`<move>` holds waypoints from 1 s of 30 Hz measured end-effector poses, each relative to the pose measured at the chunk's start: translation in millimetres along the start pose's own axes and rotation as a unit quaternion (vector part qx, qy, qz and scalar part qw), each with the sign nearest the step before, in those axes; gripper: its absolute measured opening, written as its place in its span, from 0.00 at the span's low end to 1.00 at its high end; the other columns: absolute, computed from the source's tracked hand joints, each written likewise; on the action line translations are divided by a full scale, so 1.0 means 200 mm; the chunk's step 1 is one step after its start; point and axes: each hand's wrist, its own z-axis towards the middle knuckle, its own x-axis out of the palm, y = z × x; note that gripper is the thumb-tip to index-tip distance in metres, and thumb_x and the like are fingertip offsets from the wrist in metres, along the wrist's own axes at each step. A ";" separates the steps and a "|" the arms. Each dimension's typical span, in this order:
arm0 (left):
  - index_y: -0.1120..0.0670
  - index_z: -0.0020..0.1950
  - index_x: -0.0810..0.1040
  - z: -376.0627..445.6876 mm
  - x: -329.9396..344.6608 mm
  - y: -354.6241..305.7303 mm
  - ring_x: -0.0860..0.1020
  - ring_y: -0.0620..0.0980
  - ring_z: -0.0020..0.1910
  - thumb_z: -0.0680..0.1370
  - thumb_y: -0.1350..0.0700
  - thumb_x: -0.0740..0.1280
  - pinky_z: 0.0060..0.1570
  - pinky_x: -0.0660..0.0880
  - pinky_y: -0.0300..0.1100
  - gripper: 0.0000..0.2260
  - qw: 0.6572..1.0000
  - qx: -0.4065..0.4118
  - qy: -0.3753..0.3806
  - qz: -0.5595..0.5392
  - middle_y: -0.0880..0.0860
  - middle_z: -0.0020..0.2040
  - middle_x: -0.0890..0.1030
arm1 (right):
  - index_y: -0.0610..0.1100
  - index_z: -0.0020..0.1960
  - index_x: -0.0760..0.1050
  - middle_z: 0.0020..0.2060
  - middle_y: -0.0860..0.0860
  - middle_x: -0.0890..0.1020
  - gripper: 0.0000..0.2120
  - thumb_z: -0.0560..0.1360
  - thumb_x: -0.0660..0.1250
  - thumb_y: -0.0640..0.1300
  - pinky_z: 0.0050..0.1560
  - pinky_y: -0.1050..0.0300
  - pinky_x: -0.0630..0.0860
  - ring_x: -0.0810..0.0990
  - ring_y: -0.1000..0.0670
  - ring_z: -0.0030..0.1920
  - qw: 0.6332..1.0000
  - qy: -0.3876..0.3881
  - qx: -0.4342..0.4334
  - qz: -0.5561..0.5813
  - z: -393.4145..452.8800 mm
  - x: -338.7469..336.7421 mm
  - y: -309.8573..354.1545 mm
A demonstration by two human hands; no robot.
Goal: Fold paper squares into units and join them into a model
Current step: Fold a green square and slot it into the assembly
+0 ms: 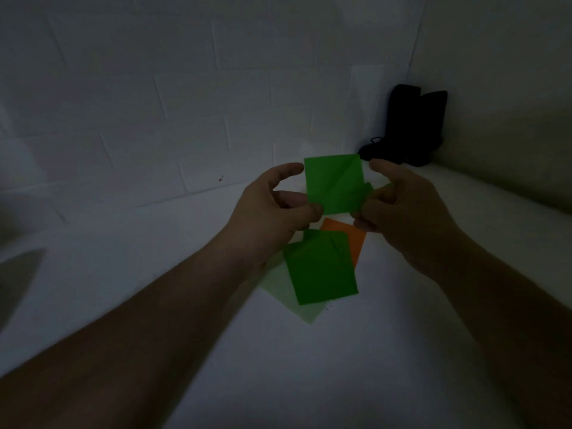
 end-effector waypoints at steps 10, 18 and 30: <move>0.58 0.56 0.83 0.01 0.02 0.01 0.85 0.51 0.45 0.75 0.70 0.71 0.46 0.82 0.41 0.12 0.997 -0.026 -0.010 -0.067 0.55 0.44 0.87 | 0.52 0.75 0.67 0.37 0.47 0.86 0.33 0.75 0.67 0.29 0.42 0.51 0.86 0.86 0.49 0.35 0.995 -0.006 0.056 0.080 0.03 0.01 0.01; 0.65 0.62 0.80 -0.05 0.07 0.00 0.85 0.54 0.45 0.78 0.69 0.68 0.50 0.83 0.46 0.12 0.961 -0.165 0.138 -0.172 0.62 0.50 0.85 | 0.52 0.71 0.70 0.43 0.36 0.84 0.28 0.75 0.72 0.33 0.50 0.38 0.84 0.86 0.36 0.47 0.991 0.074 0.007 0.114 -0.04 0.05 0.02; 0.44 0.71 0.72 -0.07 0.00 -0.07 0.86 0.56 0.48 0.77 0.62 0.73 0.47 0.83 0.46 0.26 0.997 -0.025 0.079 0.003 0.56 0.51 0.87 | 0.70 0.76 0.53 0.47 0.46 0.86 0.49 0.74 0.72 0.30 0.43 0.47 0.85 0.87 0.47 0.48 0.965 0.250 0.002 -0.074 -0.10 0.02 0.08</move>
